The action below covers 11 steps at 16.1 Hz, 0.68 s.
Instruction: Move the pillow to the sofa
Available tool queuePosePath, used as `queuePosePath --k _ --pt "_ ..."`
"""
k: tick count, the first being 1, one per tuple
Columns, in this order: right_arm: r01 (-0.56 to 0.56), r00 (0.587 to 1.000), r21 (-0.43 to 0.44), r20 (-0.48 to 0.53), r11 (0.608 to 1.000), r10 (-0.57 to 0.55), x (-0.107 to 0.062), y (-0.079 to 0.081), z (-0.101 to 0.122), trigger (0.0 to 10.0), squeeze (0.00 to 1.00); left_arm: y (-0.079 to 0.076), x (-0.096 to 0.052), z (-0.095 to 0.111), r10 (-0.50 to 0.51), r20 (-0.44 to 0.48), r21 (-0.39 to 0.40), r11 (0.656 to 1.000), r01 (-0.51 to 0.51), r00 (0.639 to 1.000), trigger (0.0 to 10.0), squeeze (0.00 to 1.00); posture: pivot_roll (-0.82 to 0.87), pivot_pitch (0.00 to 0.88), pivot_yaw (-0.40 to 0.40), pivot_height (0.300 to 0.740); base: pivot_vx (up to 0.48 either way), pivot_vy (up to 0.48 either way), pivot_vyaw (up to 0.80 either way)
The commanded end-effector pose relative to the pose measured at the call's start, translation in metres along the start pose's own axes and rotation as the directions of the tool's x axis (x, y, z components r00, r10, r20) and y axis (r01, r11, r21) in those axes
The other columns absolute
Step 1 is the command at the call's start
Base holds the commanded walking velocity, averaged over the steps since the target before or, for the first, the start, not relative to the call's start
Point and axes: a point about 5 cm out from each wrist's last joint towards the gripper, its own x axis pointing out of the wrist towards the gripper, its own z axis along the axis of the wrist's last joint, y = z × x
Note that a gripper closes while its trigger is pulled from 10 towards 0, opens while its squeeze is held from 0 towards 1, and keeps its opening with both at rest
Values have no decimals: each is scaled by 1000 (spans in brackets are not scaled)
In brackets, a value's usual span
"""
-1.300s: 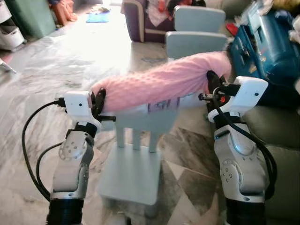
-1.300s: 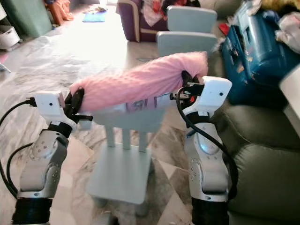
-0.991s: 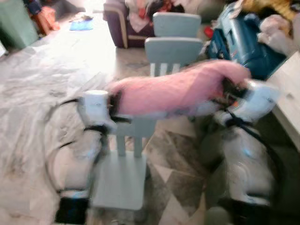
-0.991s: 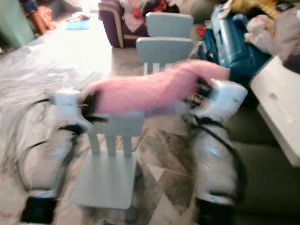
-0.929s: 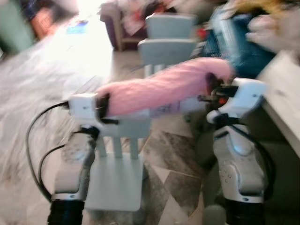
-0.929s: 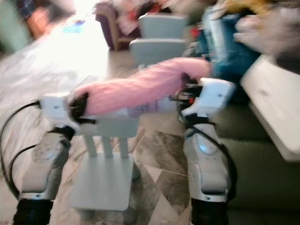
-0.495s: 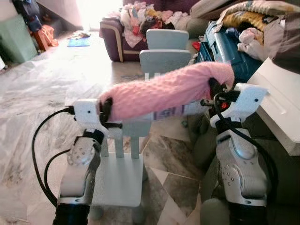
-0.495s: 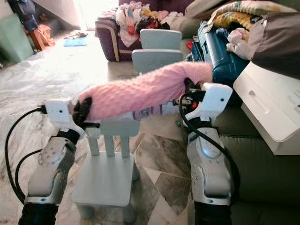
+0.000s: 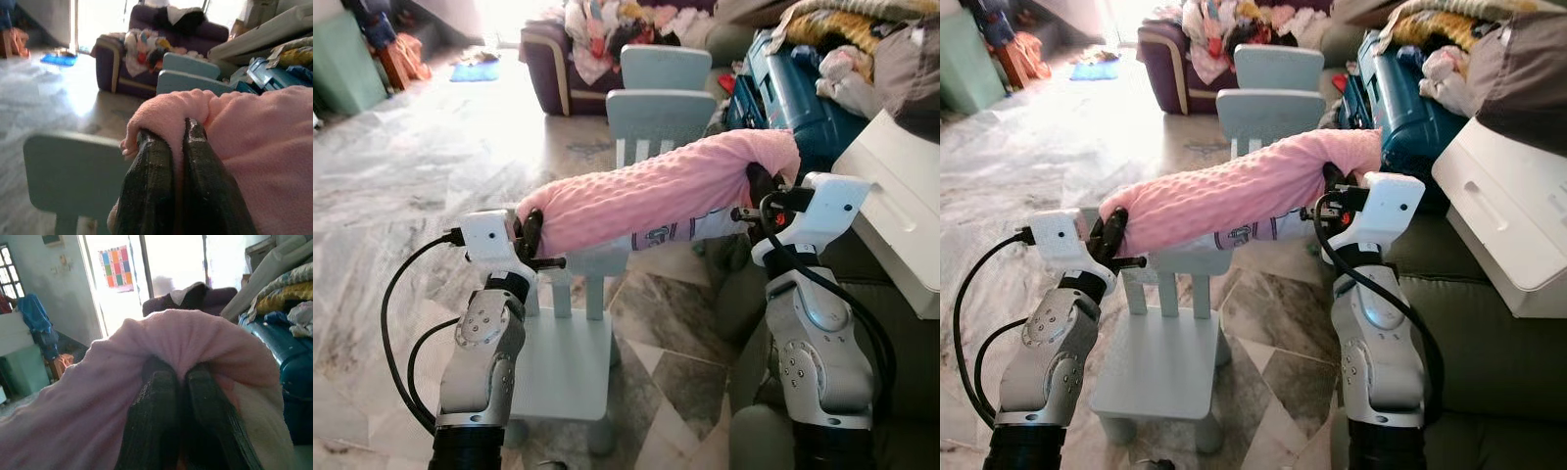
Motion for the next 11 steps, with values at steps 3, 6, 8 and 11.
queuePosePath --k 3,6,8,11 --pt "-7 1000 6 30 1000 7 -1 0 9 0 0 6 -3 -3 33 -14 -25 999 -34 999 0 0 -107 88 -27 740 0 0 0" --pt "-4 1000 3 25 1000 4 -2 -1 8 0 0 7 -4 -2 40 -14 -32 999 -41 999 0 0 -104 90 -29 740 0 0 0" --pt "-1 1000 0 14 1000 1 -3 -2 5 0 0 9 -4 -2 51 -28 -17 999 -52 998 0 0 -102 90 -29 740 0 0 0" --pt "4 1000 -6 -3 1000 -4 -6 -3 2 0 0 9 -1 -2 58 -39 20 998 -57 998 10000 0 -102 92 -31 740 0 0 0"
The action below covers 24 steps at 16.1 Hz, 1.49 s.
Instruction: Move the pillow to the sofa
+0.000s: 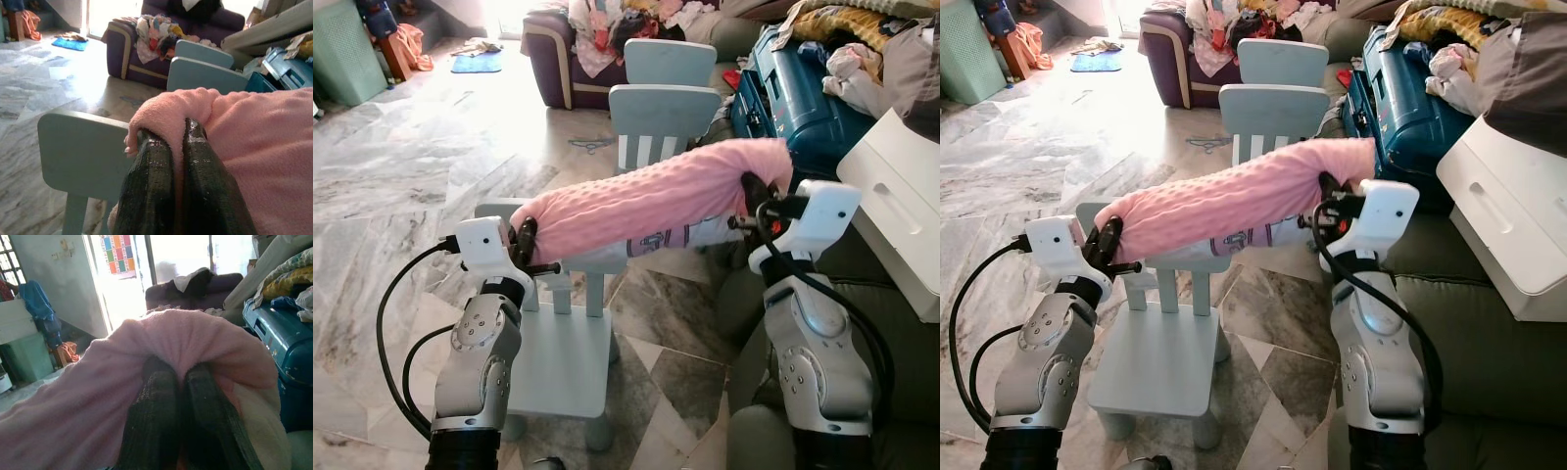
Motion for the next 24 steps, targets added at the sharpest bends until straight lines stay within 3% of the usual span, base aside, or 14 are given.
queuePosePath --k 1,4,6,10,11,13,16,17,18,21,23,24 --pt "4 999 -16 31 1000 -4 -1 -2 8 0 0 1 2 1 2 -18 45 999 -1 1000 10000 0 -103 93 -30 740 0 0 0" --pt "17 1000 -21 11 1000 -17 -4 -3 4 0 0 9 0 1 43 -1 -12 999 -43 999 10000 0 -103 98 -32 740 0 0 0" --pt "36 999 -37 -6 999 -37 -4 -4 1 0 0 14 -2 1 86 5 -1 996 -86 996 10000 0 -99 99 -34 740 0 0 0" --pt "107 991 -90 -71 990 -114 -5 -5 -9 0 0 16 -6 -2 72 -3 -13 997 -72 997 10000 0 -96 102 -36 740 0 0 0" --pt "147 984 -128 -87 981 -158 -5 -5 -11 0 0 21 -7 -4 95 -20 10 995 -94 995 10000 0 -95 103 -37 740 0 0 0" --pt "229 960 -181 -119 957 -252 -6 -11 -15 0 0 23 -10 -10 73 -46 -26 997 -74 996 10000 0 -97 106 -36 740 0 0 0" --pt "293 944 -136 -119 946 -309 -15 -16 -17 0 0 26 -12 -11 80 -44 -13 997 -80 996 10000 0 -93 111 -39 740 0 0 0" --pt "326 930 -181 -117 928 -349 -18 -19 -17 0 0 28 -12 -11 106 -55 13 994 -105 993 10000 0 -92 113 -39 740 0 0 0" --pt "343 922 -221 -107 913 -373 -19 -22 -16 0 0 27 -10 -11 100 -56 6 995 -100 993 10000 0 -94 113 -39 740 0 0 0" --pt "396 899 -227 -101 890 -426 -22 -27 -14 0 0 12 -3 -6 17 -59 -28 999 -19 998 10000 0 -103 116 -40 740 0 0 0" --pt "350 923 -169 -107 921 -370 -19 -23 -13 0 0 -1 2 1 -57 -49 -78 996 53 997 10000 0 -102 114 -42 740 0 0 0" --pt "302 944 -137 -94 943 -316 -17 -18 -11 0 0 -5 2 4 -77 -39 -64 995 75 996 10000 0 -101 116 -42 740 0 0 0"
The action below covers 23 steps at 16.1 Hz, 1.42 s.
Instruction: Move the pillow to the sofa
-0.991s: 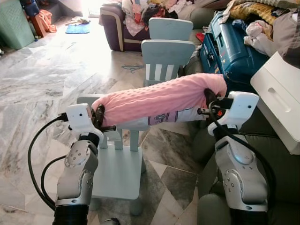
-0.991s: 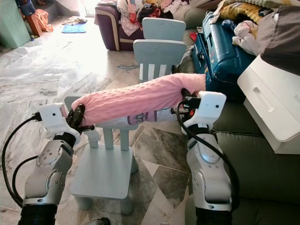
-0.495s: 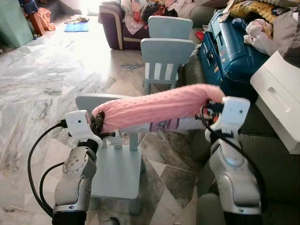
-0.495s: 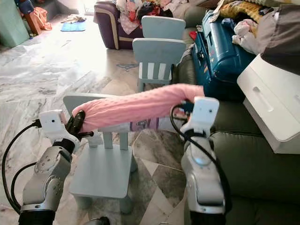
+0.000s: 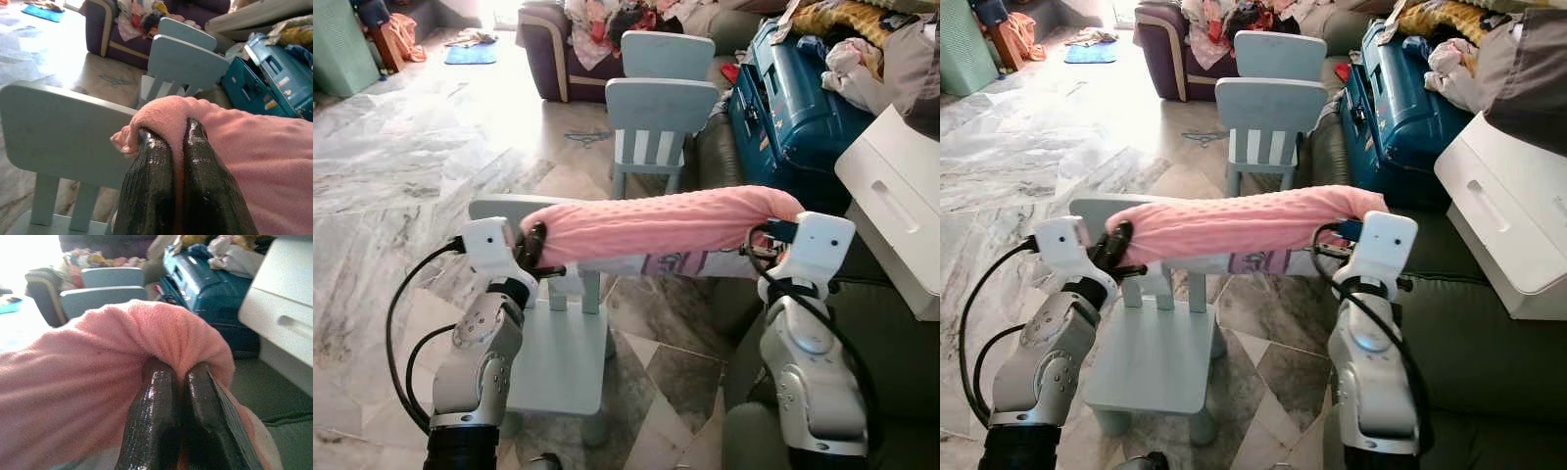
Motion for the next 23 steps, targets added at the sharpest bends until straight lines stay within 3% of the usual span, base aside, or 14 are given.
queuePosePath --k 1,2,3,4,19,23 --pt "-20 997 27 77 999 18 -3 0 15 0 0 -2 1 9 -16 33 27 1000 15 999 10000 0 -101 116 -44 740 0 0 0" --pt "-33 997 28 74 999 31 -3 1 15 0 0 -3 1 9 -19 35 23 1000 18 999 10000 0 -103 117 -45 740 0 0 0" --pt "-57 996 28 63 998 55 -3 3 15 5333 0 -3 1 9 -10 41 22 1000 9 999 10000 0 -105 118 -46 740 0 0 0" --pt "-58 997 17 53 998 57 -3 2 14 10000 0 -3 1 10 -5 41 28 1000 4 999 10000 0 -106 118 -48 740 0 0 -738" --pt "-99 994 17 44 995 98 -2 4 14 10000 0 -10 3 9 -48 36 1 999 48 998 10000 0 -111 124 -47 740 0 0 -749" --pt "-156 987 41 55 987 154 -3 7 15 10000 0 -11 3 8 -45 31 -5 999 45 998 10000 0 -111 121 -52 740 0 0 -559"
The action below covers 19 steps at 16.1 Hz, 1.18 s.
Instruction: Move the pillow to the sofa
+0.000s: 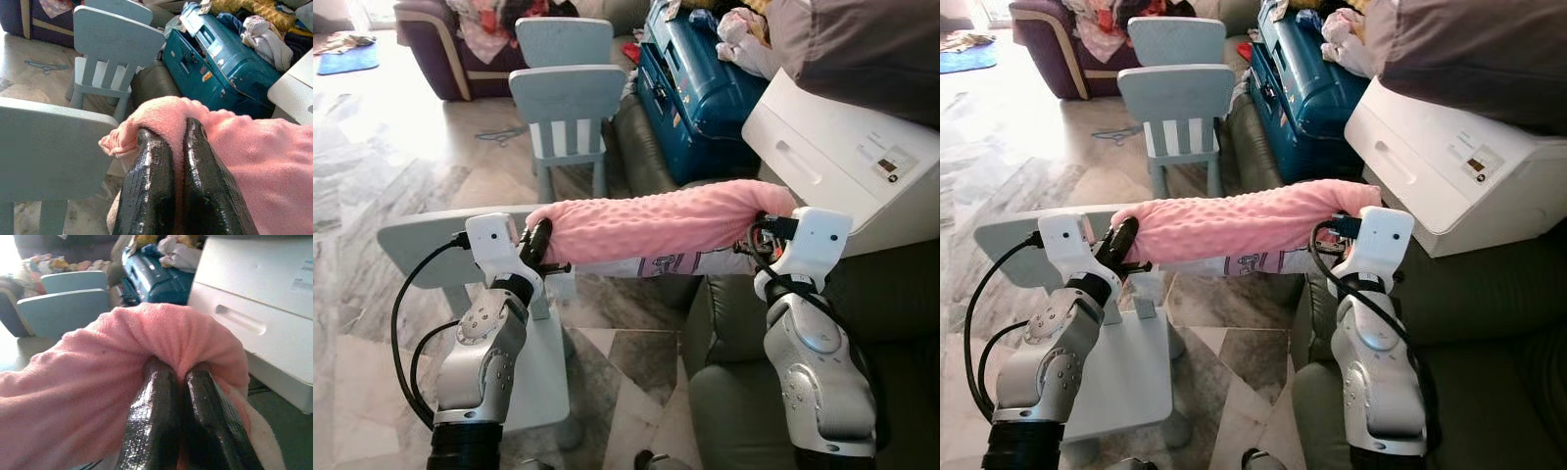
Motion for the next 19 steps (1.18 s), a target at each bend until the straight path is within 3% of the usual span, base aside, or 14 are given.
queuePosePath --k 1,8,19 --pt "-33 998 13 46 999 32 -1 3 9 10000 0 -3 1 5 -18 15 4 1000 18 1000 10000 0 -111 120 -54 740 0 0 0" --pt "-67 997 29 41 997 66 -1 5 9 10000 0 -7 0 4 -42 13 1 999 42 999 10000 0 -111 117 -57 740 0 0 0" --pt "-84 996 32 29 996 83 -3 5 8 10000 0 -10 -1 -1 -55 -17 -8 998 55 998 10000 0 -118 127 -55 740 0 434 0"
